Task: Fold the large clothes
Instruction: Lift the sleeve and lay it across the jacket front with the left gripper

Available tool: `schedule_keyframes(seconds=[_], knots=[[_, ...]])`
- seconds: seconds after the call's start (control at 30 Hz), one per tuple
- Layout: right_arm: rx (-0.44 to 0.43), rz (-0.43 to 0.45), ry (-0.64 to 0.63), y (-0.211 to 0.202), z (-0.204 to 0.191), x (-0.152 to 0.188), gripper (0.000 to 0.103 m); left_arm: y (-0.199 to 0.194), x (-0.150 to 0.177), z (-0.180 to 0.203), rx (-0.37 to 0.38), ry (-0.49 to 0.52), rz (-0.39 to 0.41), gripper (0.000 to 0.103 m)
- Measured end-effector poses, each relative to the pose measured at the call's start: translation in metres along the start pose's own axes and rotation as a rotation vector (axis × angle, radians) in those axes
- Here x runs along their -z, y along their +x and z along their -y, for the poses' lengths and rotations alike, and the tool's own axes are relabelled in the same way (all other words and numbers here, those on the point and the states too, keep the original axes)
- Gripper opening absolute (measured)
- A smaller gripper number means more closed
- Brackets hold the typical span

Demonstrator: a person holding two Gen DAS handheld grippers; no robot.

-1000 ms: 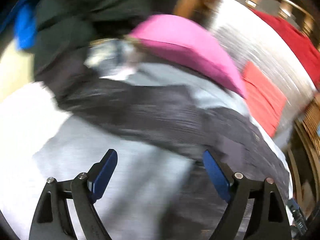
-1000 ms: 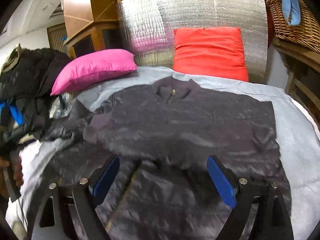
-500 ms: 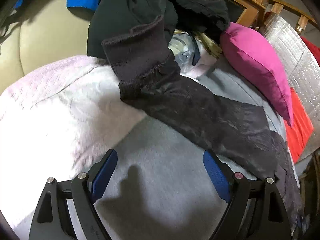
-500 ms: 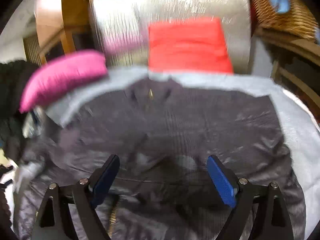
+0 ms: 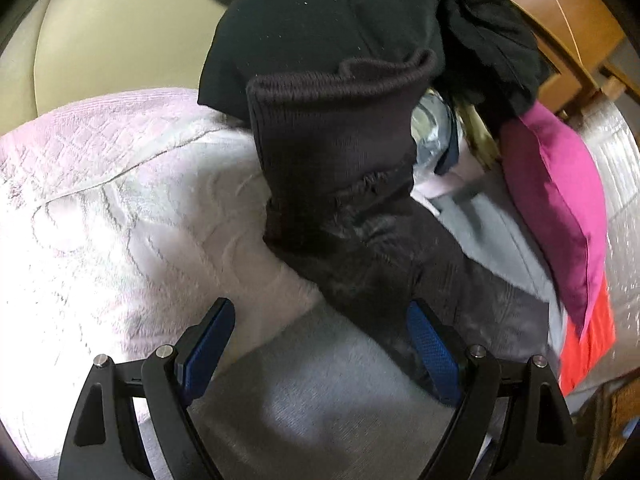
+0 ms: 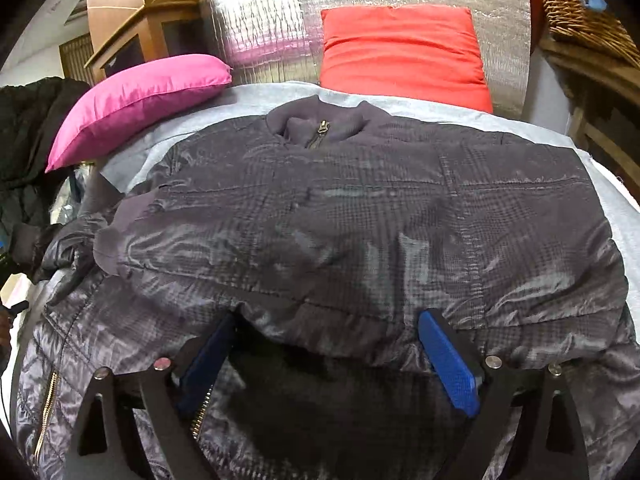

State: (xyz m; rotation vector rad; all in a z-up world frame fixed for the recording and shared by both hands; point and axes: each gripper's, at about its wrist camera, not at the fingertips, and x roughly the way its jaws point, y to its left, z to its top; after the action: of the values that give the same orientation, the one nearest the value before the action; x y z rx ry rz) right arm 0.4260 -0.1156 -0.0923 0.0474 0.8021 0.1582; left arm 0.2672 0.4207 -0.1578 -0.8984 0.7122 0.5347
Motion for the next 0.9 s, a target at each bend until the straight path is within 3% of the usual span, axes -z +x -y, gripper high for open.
schedule_keyframes(seconds=[0.17, 0.33, 0.37, 0.4, 0.47, 0.6, 0.73, 0.8, 0.9], knots=[[-0.009, 0.010, 0.005, 0.004, 0.001, -0.002, 0.095, 0.005, -0.009, -0.001, -0.001, -0.041, 0.008, 0.088], [0.046, 0.007, -0.039, 0.006, -0.008, 0.000, 0.095, 0.014, -0.021, 0.002, -0.023, -0.047, 0.024, 0.084], [0.055, 0.008, -0.047, 0.006, -0.009, 0.000, 0.095, 0.017, -0.022, 0.004, -0.036, -0.040, 0.027, 0.067], [0.060, 0.010, -0.050, 0.006, -0.010, 0.001, 0.095, 0.021, -0.025, 0.005, -0.061, -0.027, 0.017, 0.034], [0.059, 0.011, -0.049, 0.006, -0.009, 0.001, 0.095, 0.029, -0.030, 0.005, -0.131, -0.013, -0.010, 0.012], [0.048, 0.013, -0.040, 0.006, -0.007, 0.001, 0.095, 0.029, -0.039, 0.010, -0.128, -0.003, -0.008, 0.005], [0.047, 0.015, -0.039, 0.006, -0.008, 0.000, 0.095, 0.000, -0.045, 0.030, -0.129, 0.085, 0.077, 0.004], [0.049, 0.016, -0.040, 0.005, -0.008, 0.000, 0.095, -0.024, -0.043, 0.053, -0.126, 0.183, 0.157, 0.003], [0.050, 0.018, -0.042, 0.005, -0.008, 0.001, 0.095, -0.069, -0.025, 0.111, -0.080, 0.407, 0.298, 0.001]])
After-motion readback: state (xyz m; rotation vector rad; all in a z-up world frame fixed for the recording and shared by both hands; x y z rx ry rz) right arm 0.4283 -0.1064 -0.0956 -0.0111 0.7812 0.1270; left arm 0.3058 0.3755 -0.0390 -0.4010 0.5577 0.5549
